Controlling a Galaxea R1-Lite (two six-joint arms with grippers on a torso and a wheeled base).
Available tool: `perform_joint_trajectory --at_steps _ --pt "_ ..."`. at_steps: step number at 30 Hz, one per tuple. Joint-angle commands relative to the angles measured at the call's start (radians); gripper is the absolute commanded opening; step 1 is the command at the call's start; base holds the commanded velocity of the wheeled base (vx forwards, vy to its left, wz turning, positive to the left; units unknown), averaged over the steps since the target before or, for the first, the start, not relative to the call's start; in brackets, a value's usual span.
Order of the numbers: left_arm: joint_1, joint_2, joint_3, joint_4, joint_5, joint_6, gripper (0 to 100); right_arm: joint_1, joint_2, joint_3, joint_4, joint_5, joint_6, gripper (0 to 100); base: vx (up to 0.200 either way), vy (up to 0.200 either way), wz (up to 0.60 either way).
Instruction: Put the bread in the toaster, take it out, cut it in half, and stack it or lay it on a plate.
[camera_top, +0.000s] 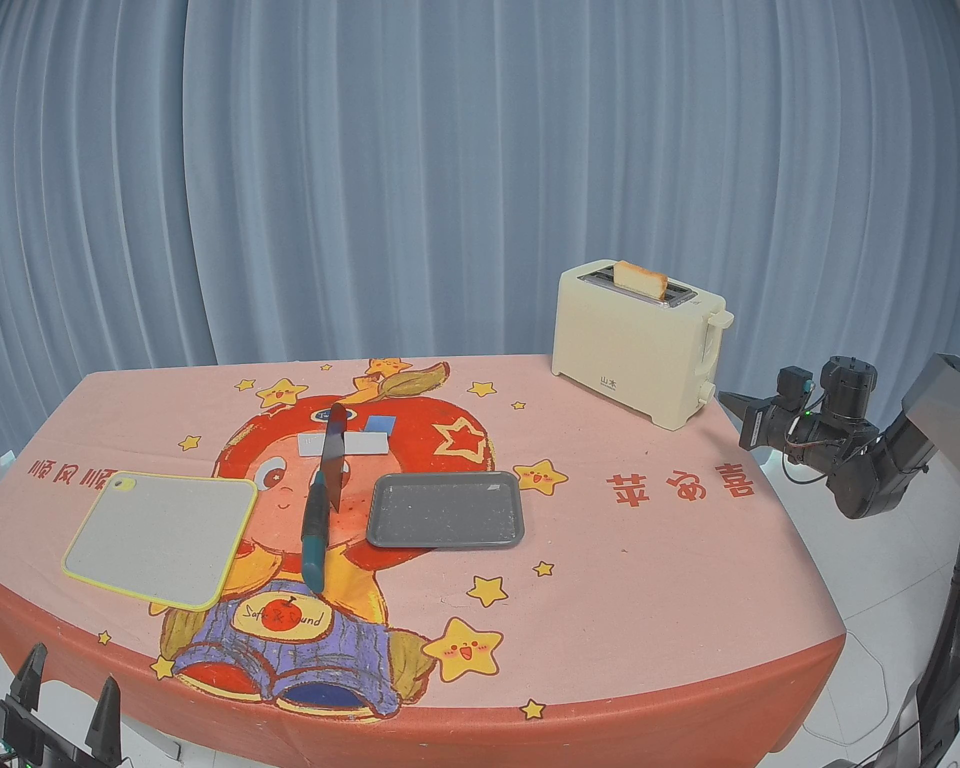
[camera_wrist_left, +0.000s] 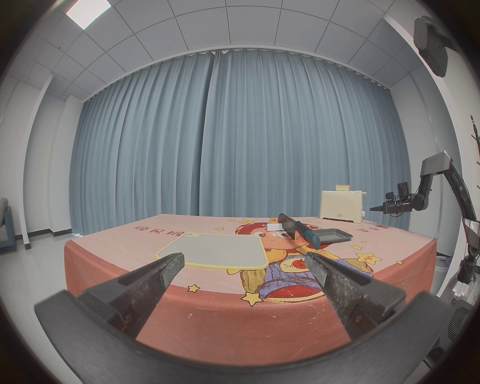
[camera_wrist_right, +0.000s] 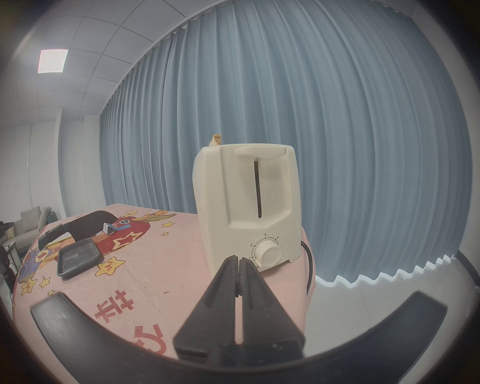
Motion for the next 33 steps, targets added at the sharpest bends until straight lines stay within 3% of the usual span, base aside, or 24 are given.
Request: perform_joint_trajectory --at_steps 1,5,25,28,33 --pt "0.0 -0.016 0.018 0.001 0.001 -0.001 100 0.0 0.026 -0.004 0.0 0.001 0.0 0 0.0 0.0 0.0" --pt "0.0 -0.016 0.018 -0.001 0.001 -0.001 100 0.0 0.049 -0.013 0.0 -0.019 -0.005 0 0.0 0.0 0.0" --pt "0.0 -0.016 0.018 0.001 0.001 -0.001 100 0.003 0.101 -0.053 -0.001 -0.025 -0.006 0 0.0 0.0 0.0" --pt "0.0 -0.016 0.018 -0.001 0.001 -0.001 100 0.014 0.104 -0.059 0.002 -0.088 -0.018 0 0.0 0.0 0.0" --pt "0.0 -0.016 0.018 0.001 0.002 -0.001 100 0.046 0.103 -0.056 0.003 -0.116 -0.025 0 0.0 0.0 0.0"
